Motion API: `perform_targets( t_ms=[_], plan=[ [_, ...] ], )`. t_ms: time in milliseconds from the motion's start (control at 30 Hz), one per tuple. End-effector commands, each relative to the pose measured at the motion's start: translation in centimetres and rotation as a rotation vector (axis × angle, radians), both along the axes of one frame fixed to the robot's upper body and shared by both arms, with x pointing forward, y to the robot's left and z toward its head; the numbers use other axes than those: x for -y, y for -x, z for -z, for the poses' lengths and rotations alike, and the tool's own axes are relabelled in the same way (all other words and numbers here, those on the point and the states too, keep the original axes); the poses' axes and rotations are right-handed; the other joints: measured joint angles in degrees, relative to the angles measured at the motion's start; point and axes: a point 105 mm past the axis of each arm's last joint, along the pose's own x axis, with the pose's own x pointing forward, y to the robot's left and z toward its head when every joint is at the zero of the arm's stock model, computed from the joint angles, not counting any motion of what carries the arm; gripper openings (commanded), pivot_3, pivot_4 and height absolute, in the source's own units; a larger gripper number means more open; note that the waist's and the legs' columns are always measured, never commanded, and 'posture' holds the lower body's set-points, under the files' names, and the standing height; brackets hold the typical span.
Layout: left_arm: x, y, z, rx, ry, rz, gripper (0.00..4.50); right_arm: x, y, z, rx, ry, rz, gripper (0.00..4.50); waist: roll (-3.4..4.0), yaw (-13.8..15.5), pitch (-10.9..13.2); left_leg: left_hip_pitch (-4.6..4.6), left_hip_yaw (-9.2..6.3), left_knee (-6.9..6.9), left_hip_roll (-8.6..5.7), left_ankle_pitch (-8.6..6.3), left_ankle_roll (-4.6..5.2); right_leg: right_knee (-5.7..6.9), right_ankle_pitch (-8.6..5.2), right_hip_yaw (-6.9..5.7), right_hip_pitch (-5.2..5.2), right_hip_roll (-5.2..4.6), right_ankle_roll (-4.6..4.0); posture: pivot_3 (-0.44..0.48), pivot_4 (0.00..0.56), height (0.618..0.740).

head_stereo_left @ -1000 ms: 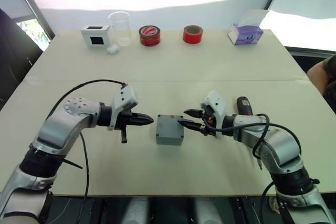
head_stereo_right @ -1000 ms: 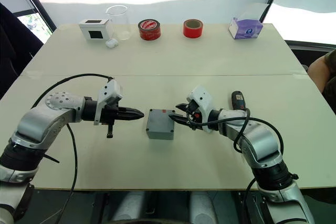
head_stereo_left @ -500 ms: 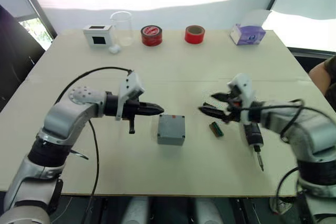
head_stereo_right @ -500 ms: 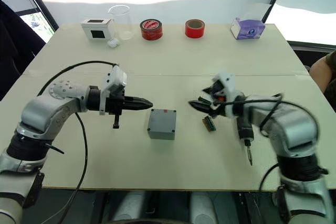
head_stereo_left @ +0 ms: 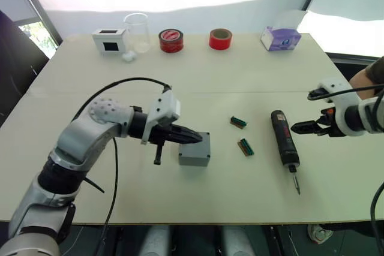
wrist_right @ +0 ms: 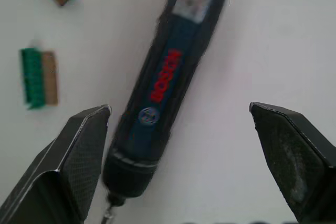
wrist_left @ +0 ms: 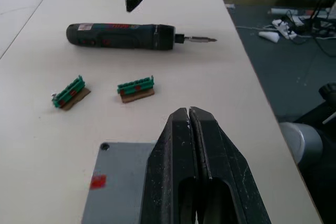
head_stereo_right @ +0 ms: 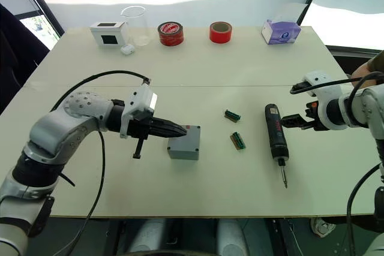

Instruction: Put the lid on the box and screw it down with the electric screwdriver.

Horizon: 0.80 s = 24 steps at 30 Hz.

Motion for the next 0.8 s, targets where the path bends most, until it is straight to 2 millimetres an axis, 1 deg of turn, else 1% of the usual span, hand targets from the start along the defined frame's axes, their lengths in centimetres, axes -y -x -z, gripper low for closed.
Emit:
perform_targets(
  t_ms=[33, 133, 333, 467, 600, 667, 800],
  plan=[
    [0.3, 0.5, -0.6, 0.044, 0.035, -0.003, 0.0, 0.1, 0.6, 0.5, -0.068, -0.052, 0.006, 4.42, 0.0, 0.0, 0.0, 0.0, 0.0, 0.0, 0.01, 0.0, 0.0, 0.0, 0.0, 0.0, -0.01, 0.01, 0.0, 0.0, 0.15, 0.74],
    [0.3, 0.7, -0.5, 0.035, 0.044, -0.017, 0.0, 0.8, 0.5, 1.1, -0.098, -0.052, 0.049, 4.42, 0.0, 0.0, 0.0, 0.0, 0.01, 0.01, 0.0, 0.0, 0.0, 0.01, 0.0, 0.0, -0.01, -0.01, 0.0, 0.0, 0.15, 0.74],
    [0.1, 0.8, -0.3, 0.02, 0.047, -0.044, 0.0, -0.2, 0.3, 2.3, -0.149, -0.081, 0.025, 4.42, 0.0, 0.0, 0.0, 0.0, 0.01, 0.02, 0.0, 0.0, 0.0, 0.01, 0.0, 0.0, -0.01, 0.0, 0.0, 0.0, 0.15, 0.74],
    [-0.2, 0.7, 0.2, 0.016, 0.028, -0.06, 0.0, -0.3, 0.3, 3.6, -0.182, -0.042, 0.029, 4.42, 0.0, 0.1, 0.0, 0.0, 0.01, 0.02, 0.0, 0.0, 0.0, 0.01, 0.0, -0.01, -0.01, 0.01, 0.0, 0.0, 0.15, 0.74],
    [-0.3, 0.6, 0.4, 0.017, 0.021, -0.066, 0.0, -0.1, 0.4, 4.1, -0.199, -0.02, 0.035, 4.42, 0.0, 0.2, 0.0, -0.01, 0.0, 0.02, -0.01, 0.0, -0.01, 0.01, 0.0, -0.01, -0.01, 0.01, 0.0, 0.0, 0.15, 0.74],
    [-0.3, 0.7, 0.4, 0.01, 0.032, -0.074, 0.0, 0.0, 0.6, 4.8, -0.22, 0.036, 0.025, 4.42, -0.01, 0.2, 0.0, -0.01, 0.0, 0.02, -0.01, 0.0, -0.01, 0.01, 0.0, -0.01, 0.0, 0.01, 0.0, 0.0, 0.15, 0.74],
    [-0.3, 0.7, 0.7, 0.001, 0.032, -0.088, 0.0, -0.6, 0.1, 5.7, -0.226, 0.035, 0.025, 4.42, -0.21, 0.1, -0.1, 0.02, -0.01, 0.03, -0.01, 0.0, -0.01, 0.01, 0.0, -0.02, 0.03, 0.02, 0.0, 0.0, 0.15, 0.74]
  ],
)
